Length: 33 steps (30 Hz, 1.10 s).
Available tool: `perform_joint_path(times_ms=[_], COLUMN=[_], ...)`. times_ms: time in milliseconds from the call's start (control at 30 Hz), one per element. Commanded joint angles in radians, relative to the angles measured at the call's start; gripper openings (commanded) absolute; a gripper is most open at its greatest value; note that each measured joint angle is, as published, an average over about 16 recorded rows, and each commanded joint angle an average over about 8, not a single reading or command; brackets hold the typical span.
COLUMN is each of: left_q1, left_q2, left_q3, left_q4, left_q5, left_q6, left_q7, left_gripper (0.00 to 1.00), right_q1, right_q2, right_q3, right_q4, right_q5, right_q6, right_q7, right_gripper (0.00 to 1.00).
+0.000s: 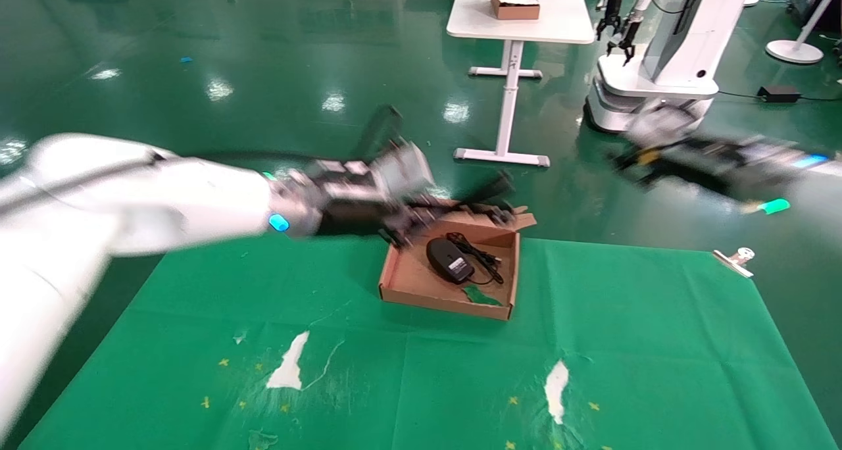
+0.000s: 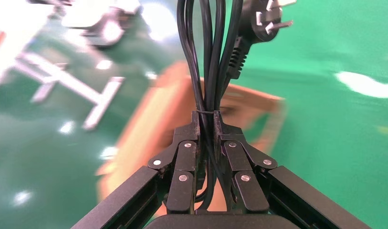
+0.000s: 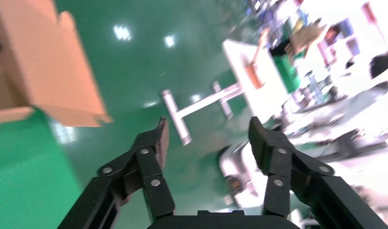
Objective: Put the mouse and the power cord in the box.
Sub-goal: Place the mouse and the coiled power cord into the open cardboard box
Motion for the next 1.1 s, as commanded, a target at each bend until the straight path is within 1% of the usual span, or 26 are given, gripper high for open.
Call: perform_joint_path(times_ms=[33, 133, 200, 333, 500, 533, 567, 667, 767, 800, 833, 933, 1100], left_q1=[0.045, 0.069, 0.079, 0.089, 0.08, 0.075, 0.07, 0.054, 0.044, 0.042, 0.041, 0.035, 0.022], left_q2=[0.002, 0.002, 0.003, 0.004, 0.005, 0.005, 0.006, 0.007, 0.007, 0.007, 0.007, 0.007, 0.007], left_q3=[0.028, 0.104, 0.155, 0.265, 0.398, 0.424, 0.448, 0.513, 0.566, 0.58, 0.594, 0.635, 0.688], left_q4=[-0.071, -0.146, -0.189, -0.26, -0.326, -0.333, -0.337, -0.344, -0.348, -0.352, -0.357, -0.37, -0.386], left_q5=[-0.012, -0.009, -0.005, 0.01, 0.038, 0.049, 0.06, 0.091, 0.11, 0.111, 0.111, 0.11, 0.107], left_q6=[0.009, -0.016, -0.048, -0.129, -0.241, -0.267, -0.295, -0.384, -0.456, -0.472, -0.484, -0.505, -0.524], left_q7=[-0.033, -0.091, -0.128, -0.203, -0.268, -0.278, -0.288, -0.326, -0.375, -0.391, -0.407, -0.445, -0.495], left_gripper=[0.0, 0.0, 0.0, 0.0, 0.0, 0.05, 0.15, 0.52, 0.9, 0.98, 1.0, 1.0, 1.0], right_q1=[0.034, 0.082, 0.112, 0.161, 0.184, 0.184, 0.181, 0.164, 0.136, 0.126, 0.114, 0.08, 0.027], right_q2=[0.061, 0.155, 0.206, 0.274, 0.317, 0.322, 0.325, 0.331, 0.321, 0.314, 0.306, 0.269, 0.197], right_q3=[0.002, -0.006, -0.013, -0.031, -0.055, -0.06, -0.063, -0.073, -0.081, -0.083, -0.084, -0.087, -0.083], right_q4=[0.018, 0.041, 0.054, 0.087, 0.158, 0.176, 0.194, 0.258, 0.327, 0.349, 0.372, 0.434, 0.504], right_q5=[0.003, -0.006, -0.017, -0.046, -0.081, -0.087, -0.091, -0.103, -0.112, -0.115, -0.117, -0.118, -0.098], right_q6=[-0.073, -0.212, -0.278, -0.334, -0.372, -0.376, -0.379, -0.374, -0.343, -0.327, -0.308, -0.251, -0.187], right_q7=[-0.027, -0.031, -0.025, 0.006, 0.074, 0.093, 0.112, 0.172, 0.233, 0.252, 0.269, 0.311, 0.34], right_gripper=[1.0, 1.0, 1.0, 1.0, 1.0, 1.0, 1.0, 1.0, 1.0, 1.0, 1.0, 1.0, 1.0])
